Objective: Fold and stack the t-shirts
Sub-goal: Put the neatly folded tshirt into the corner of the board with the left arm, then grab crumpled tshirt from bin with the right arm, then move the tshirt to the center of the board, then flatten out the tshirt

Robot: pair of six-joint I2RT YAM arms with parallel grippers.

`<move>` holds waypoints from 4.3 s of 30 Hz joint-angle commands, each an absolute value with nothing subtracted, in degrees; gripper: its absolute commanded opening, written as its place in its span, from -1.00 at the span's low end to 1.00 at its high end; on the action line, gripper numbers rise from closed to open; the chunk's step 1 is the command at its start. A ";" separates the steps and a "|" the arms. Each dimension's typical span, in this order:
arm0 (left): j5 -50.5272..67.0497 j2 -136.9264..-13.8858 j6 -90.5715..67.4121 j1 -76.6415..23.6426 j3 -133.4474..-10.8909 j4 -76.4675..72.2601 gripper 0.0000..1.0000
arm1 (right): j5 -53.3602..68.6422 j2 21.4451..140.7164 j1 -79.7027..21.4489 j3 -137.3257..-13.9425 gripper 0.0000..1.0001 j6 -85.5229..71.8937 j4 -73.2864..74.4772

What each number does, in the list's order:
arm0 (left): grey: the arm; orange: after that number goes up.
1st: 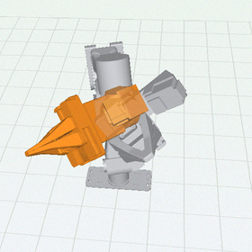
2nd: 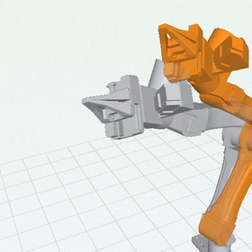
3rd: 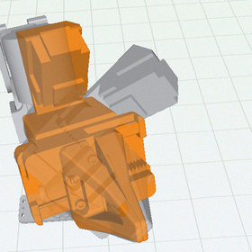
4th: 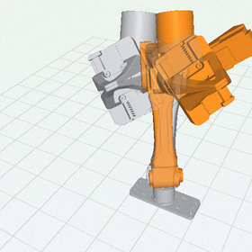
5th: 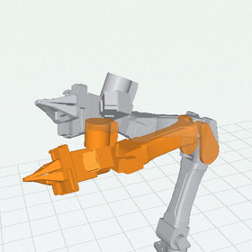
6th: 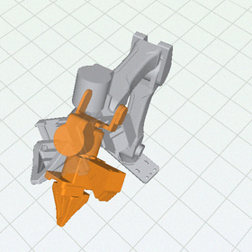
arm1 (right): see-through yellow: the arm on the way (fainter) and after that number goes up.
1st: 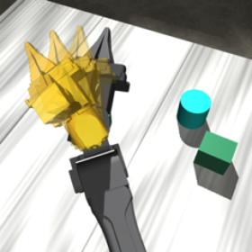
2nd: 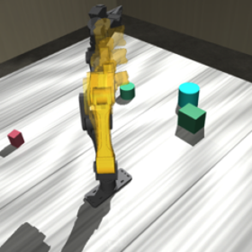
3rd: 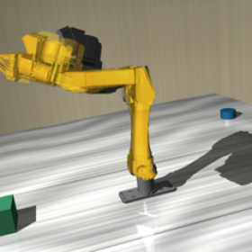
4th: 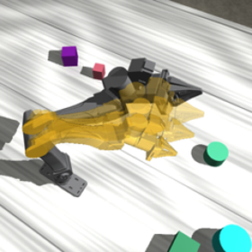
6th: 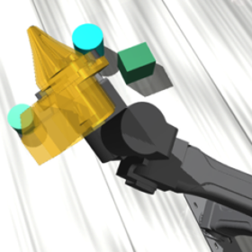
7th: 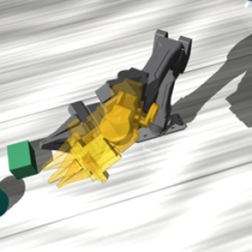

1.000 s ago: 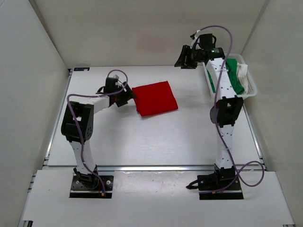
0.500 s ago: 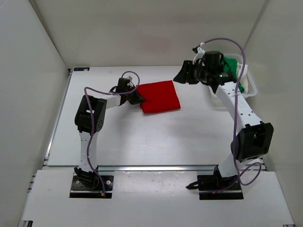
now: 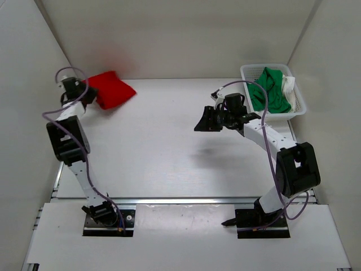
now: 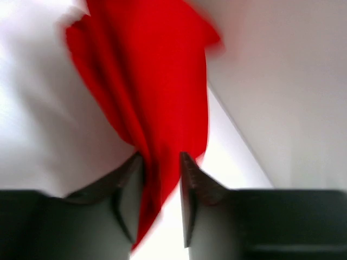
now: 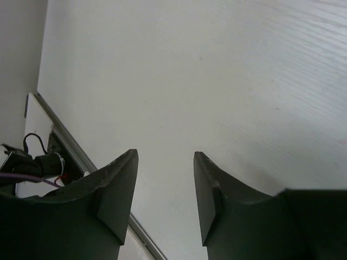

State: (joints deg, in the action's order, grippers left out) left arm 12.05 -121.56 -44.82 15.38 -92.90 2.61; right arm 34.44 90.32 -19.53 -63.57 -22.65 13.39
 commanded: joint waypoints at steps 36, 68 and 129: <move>19.16 -98.97 -39.22 -35.33 -66.19 1.31 -0.75 | 11.17 109.91 13.09 -101.12 -0.25 -14.95 24.17; 25.06 -82.45 -40.16 -30.94 -47.82 -4.22 0.36 | 18.89 113.15 10.21 -145.03 -1.00 -11.87 45.62; 5.89 -64.16 -37.17 -13.80 -22.68 16.62 0.18 | -3.60 132.97 -43.33 -110.82 0.03 -3.25 32.43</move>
State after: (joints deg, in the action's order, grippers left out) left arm 3.53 -63.42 -36.75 -12.97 -24.34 17.63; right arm 2.83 132.25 -42.57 -106.67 -6.00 28.86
